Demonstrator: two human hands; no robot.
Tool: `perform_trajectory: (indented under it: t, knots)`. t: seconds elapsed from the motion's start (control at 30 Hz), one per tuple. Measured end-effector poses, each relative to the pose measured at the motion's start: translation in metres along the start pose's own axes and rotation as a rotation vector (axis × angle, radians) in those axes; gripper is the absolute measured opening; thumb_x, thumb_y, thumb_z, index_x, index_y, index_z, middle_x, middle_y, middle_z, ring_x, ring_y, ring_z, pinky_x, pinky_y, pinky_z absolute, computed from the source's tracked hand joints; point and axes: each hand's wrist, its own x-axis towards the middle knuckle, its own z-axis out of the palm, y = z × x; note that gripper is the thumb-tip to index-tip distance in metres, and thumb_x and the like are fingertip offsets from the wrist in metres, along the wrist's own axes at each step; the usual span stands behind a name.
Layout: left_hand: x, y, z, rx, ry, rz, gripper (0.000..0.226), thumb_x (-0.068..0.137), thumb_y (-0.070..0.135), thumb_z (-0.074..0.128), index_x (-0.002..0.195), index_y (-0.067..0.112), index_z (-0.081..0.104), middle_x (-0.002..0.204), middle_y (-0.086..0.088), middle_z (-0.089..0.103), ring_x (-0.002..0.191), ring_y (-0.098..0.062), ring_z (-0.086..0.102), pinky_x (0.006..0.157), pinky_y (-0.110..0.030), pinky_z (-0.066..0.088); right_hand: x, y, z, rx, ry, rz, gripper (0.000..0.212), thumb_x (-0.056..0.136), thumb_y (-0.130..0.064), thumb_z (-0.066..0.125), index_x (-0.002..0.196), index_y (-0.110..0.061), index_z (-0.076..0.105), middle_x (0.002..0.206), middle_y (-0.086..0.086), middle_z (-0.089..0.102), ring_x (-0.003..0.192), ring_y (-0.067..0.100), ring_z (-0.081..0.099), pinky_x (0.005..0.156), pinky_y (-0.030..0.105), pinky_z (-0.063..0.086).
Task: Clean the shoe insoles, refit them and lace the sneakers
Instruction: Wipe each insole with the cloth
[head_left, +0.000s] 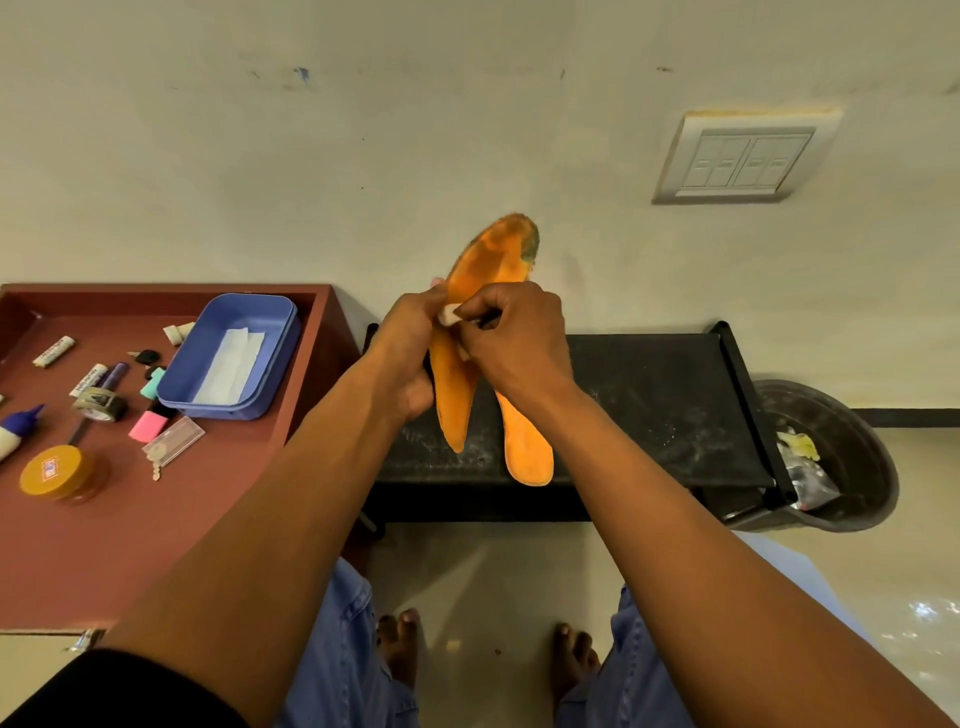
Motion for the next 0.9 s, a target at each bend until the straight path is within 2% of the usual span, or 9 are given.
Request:
perform_trajectory:
  t: [0.1, 0.17, 0.27, 0.33, 0.47, 0.6, 0.7, 0.77, 0.9]
  knots:
    - [-0.002, 0.000, 0.003, 0.061, -0.065, -0.039, 0.047, 0.108, 0.042, 0.041, 0.135, 0.010, 0.064, 0.125, -0.019, 0.071, 0.105, -0.030, 0.073, 0.087, -0.042, 0.062, 0.009, 0.006, -0.007, 0.011, 0.131, 0.044, 0.007, 0.087, -0.023, 0.077, 0.092, -0.022, 0.081, 0.088, -0.008, 0.077, 0.075, 0.008, 0.071, 0.071, 0.029, 0.062]
    - [-0.003, 0.001, 0.005, 0.096, -0.078, -0.075, 0.046, 0.107, 0.045, 0.043, 0.134, 0.012, 0.062, 0.123, -0.020, 0.072, 0.108, -0.034, 0.072, 0.096, -0.048, 0.058, 0.013, 0.010, -0.015, -0.006, 0.235, 0.062, 0.009, 0.088, -0.026, 0.076, 0.095, -0.021, 0.080, 0.093, -0.007, 0.077, 0.078, 0.007, 0.070, 0.073, 0.025, 0.061]
    - [-0.006, 0.002, 0.007, 0.191, -0.089, -0.119, 0.039, 0.107, 0.046, 0.043, 0.121, 0.014, 0.060, 0.111, -0.021, 0.076, 0.103, -0.037, 0.074, 0.103, -0.052, 0.052, 0.020, 0.015, -0.027, 0.014, 0.376, 0.102, 0.012, 0.088, -0.029, 0.077, 0.094, -0.019, 0.080, 0.094, -0.005, 0.077, 0.082, 0.009, 0.070, 0.082, 0.031, 0.060]
    - [-0.007, 0.002, 0.007, 0.206, -0.108, -0.135, 0.037, 0.107, 0.046, 0.043, 0.119, 0.014, 0.058, 0.113, -0.022, 0.075, 0.107, -0.040, 0.072, 0.106, -0.053, 0.051, 0.023, 0.017, -0.032, 0.041, 0.387, 0.145, 0.012, 0.088, -0.029, 0.077, 0.094, -0.019, 0.079, 0.095, -0.004, 0.077, 0.083, 0.008, 0.069, 0.086, 0.031, 0.059]
    - [-0.005, 0.002, 0.005, 0.188, -0.061, -0.108, 0.042, 0.107, 0.046, 0.042, 0.126, 0.014, 0.060, 0.111, -0.021, 0.075, 0.102, -0.038, 0.074, 0.098, -0.051, 0.056, 0.019, 0.014, -0.027, 0.074, 0.221, 0.130, 0.013, 0.086, -0.026, 0.080, 0.096, -0.020, 0.080, 0.094, -0.005, 0.076, 0.083, 0.007, 0.070, 0.081, 0.031, 0.061]
    - [-0.004, 0.002, 0.001, 0.078, 0.021, -0.038, 0.045, 0.109, 0.040, 0.040, 0.132, 0.009, 0.064, 0.105, -0.017, 0.077, 0.083, -0.028, 0.077, 0.077, -0.041, 0.062, 0.008, 0.004, -0.012, 0.143, -0.086, 0.087, 0.010, 0.084, -0.021, 0.082, 0.093, -0.017, 0.078, 0.083, -0.003, 0.074, 0.066, 0.012, 0.072, 0.062, 0.040, 0.064]
    - [0.000, 0.006, -0.006, 0.024, 0.092, -0.020, 0.045, 0.109, 0.041, 0.040, 0.121, 0.007, 0.068, 0.096, -0.013, 0.076, 0.078, -0.025, 0.076, 0.069, -0.038, 0.063, -0.001, -0.005, -0.002, 0.094, -0.291, 0.013, 0.008, 0.081, -0.014, 0.082, 0.087, -0.016, 0.077, 0.075, -0.004, 0.072, 0.063, 0.012, 0.069, 0.068, 0.042, 0.063]
    - [0.002, 0.010, -0.011, -0.015, 0.148, -0.008, 0.044, 0.109, 0.042, 0.039, 0.111, 0.009, 0.069, 0.091, -0.012, 0.076, 0.074, -0.025, 0.076, 0.062, -0.035, 0.063, -0.005, -0.007, 0.000, 0.084, -0.389, -0.009, 0.009, 0.080, -0.014, 0.084, 0.086, -0.016, 0.078, 0.077, -0.005, 0.074, 0.067, 0.012, 0.070, 0.072, 0.042, 0.063]
    - [0.000, 0.017, -0.014, -0.090, 0.165, 0.038, 0.048, 0.110, 0.043, 0.035, 0.126, 0.009, 0.063, 0.113, -0.019, 0.074, 0.093, -0.033, 0.074, 0.064, -0.042, 0.065, -0.004, -0.007, -0.001, 0.115, -0.435, -0.014, 0.011, 0.079, -0.017, 0.085, 0.088, -0.015, 0.080, 0.084, -0.004, 0.076, 0.075, 0.013, 0.072, 0.074, 0.041, 0.063]
